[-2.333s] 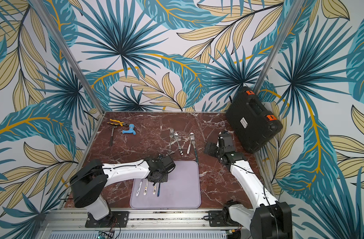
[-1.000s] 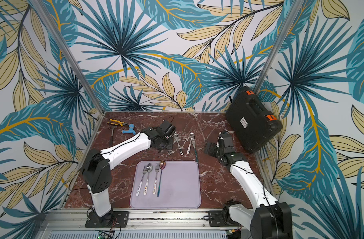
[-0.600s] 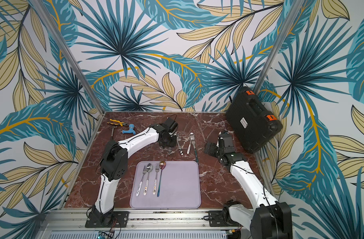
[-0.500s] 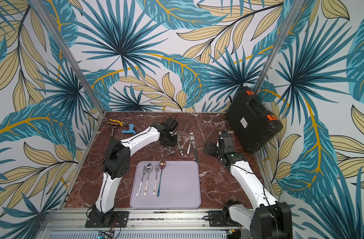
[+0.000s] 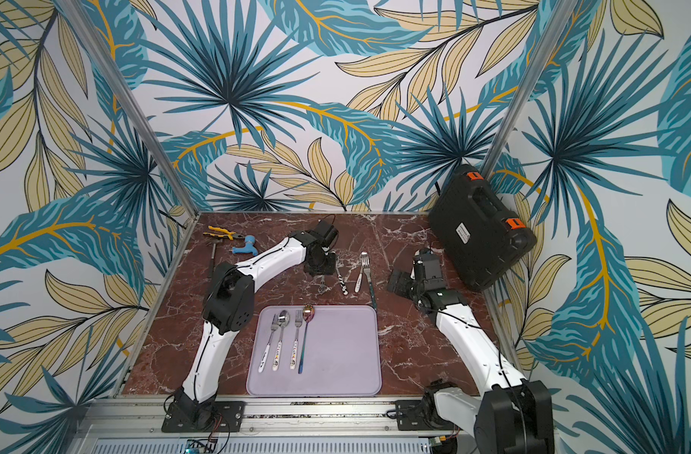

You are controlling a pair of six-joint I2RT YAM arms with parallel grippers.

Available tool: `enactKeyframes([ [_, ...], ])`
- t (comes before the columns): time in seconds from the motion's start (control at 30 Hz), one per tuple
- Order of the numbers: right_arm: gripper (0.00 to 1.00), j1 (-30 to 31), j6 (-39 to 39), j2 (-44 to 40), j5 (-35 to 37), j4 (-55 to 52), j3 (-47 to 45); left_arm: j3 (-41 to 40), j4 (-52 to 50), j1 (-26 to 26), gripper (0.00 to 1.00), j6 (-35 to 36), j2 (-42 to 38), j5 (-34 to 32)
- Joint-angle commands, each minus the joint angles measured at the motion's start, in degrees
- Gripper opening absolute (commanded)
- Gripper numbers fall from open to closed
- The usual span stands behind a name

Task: Set the spoon and fork side by side
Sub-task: Pick up the fork at the center of the board.

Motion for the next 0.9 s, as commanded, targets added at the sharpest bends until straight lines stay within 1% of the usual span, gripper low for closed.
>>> enactKeyframes([
  [0.0, 1.00, 0.05, -0.71, 0.92, 0.23, 0.03, 0.09, 3.92, -1.91, 0.92, 0.39, 2.11, 2.67, -0.84],
  [0.13, 1.00, 0.05, -0.79, 1.02, 0.38, -0.22, 0.24, 6.34, -2.23, 1.66, 0.41, 2.62, 6.33, 1.00],
  [0.3, 1.00, 0.10, -0.75, 0.89, 0.61, -0.23, 0.22, 8.99, -3.96, 2.26, 0.41, 2.95, 8.88, 0.58],
  [0.4, 0.99, 0.05, -0.75, 1.03, 0.72, -0.37, 0.29, 9.01, -4.18, 2.55, 0.33, 3.15, 9.48, -0.25],
  [0.53, 1.00, 0.05, -0.75, 1.02, 0.74, -0.58, 0.42, 9.01, -5.00, 2.59, 0.13, 3.56, 9.79, -1.14],
  [0.63, 1.00, 0.05, -0.70, 1.11, 0.70, -0.58, 0.38, 9.01, -5.48, 2.54, 0.02, 3.93, 9.56, -1.87],
  [0.67, 1.00, 0.05, -0.71, 1.11, 0.67, -0.63, 0.45, 9.01, -5.47, 2.55, 0.00, 4.09, 9.34, -2.04],
  [0.8, 1.00, 0.05, -0.62, 1.05, 0.65, -0.89, 0.48, 8.80, -5.53, 2.59, 0.00, 4.13, 8.12, -2.65],
  [0.87, 0.99, 0.05, -0.62, 0.95, 0.61, -0.94, 0.54, 7.37, -4.33, 2.60, 0.00, 3.85, 6.36, -3.37],
])
